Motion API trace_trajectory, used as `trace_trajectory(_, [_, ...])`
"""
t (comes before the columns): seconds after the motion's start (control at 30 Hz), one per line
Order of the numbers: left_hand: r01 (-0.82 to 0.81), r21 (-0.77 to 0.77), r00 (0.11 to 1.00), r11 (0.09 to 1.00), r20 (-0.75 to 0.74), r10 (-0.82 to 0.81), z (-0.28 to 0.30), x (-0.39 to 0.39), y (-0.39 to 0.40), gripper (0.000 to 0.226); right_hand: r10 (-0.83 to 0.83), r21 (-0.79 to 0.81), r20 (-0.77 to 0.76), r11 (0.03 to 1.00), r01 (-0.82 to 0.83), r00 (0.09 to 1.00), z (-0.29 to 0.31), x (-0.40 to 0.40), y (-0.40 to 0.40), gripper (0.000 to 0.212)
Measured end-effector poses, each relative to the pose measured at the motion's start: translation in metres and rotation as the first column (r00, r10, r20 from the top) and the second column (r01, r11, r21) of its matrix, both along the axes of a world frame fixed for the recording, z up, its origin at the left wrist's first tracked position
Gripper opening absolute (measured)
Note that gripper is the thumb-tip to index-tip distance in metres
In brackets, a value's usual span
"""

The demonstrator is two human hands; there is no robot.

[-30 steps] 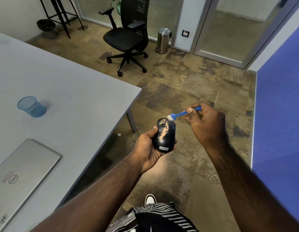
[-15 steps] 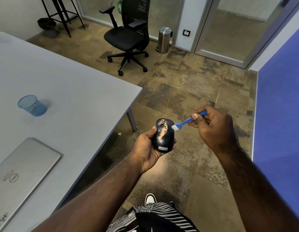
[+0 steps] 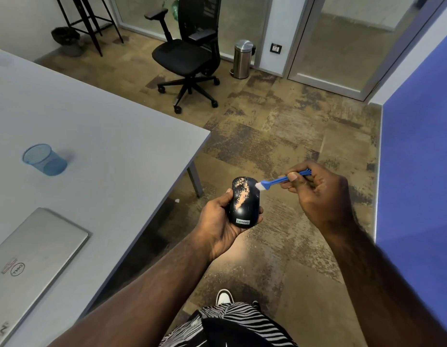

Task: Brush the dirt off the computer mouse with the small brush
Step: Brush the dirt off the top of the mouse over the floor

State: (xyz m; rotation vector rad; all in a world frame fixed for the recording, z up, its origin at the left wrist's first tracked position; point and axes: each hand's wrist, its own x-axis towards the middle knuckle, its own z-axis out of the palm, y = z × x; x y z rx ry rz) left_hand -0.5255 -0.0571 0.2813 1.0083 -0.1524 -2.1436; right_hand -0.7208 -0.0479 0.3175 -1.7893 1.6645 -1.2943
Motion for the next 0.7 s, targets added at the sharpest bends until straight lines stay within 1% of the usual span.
trace_trajectory(0.1, [-0.014,0.004,1.000,1.000,-0.001,0.014,0.000,0.001,-0.001,0.045,0.060,0.008,-0.011,0.998,-0.059,0.998,0.000,0.000,0.005,0.013])
trace_trajectory(0.27, [-0.030,0.017,1.000,0.999,0.004,0.030,-0.001,0.002,-0.003,0.046,0.055,-0.025,0.014,0.998,-0.055,0.998,0.002,0.001,0.009,0.011])
trace_trajectory(0.4, [-0.067,0.026,0.998,0.997,0.022,0.066,-0.001,0.001,-0.004,0.040,0.146,-0.034,-0.011,0.989,-0.146,0.989,0.006,0.007,0.019,0.011])
trace_trajectory(0.53, [-0.072,0.014,0.997,0.997,0.033,0.072,0.002,-0.001,-0.004,0.041,0.119,-0.055,0.038,0.992,-0.117,0.992,0.009,0.019,0.031,0.011])
trace_trajectory(0.6, [-0.061,0.006,0.997,0.998,0.036,0.061,0.003,-0.003,-0.003,0.046,0.107,-0.067,0.008,0.992,-0.106,0.994,0.008,0.030,0.038,0.013])
trace_trajectory(0.7, [-0.056,0.011,0.998,0.998,0.030,0.055,0.004,-0.005,-0.001,0.050,0.098,-0.109,-0.103,0.988,-0.109,0.990,0.004,0.046,0.047,0.014])
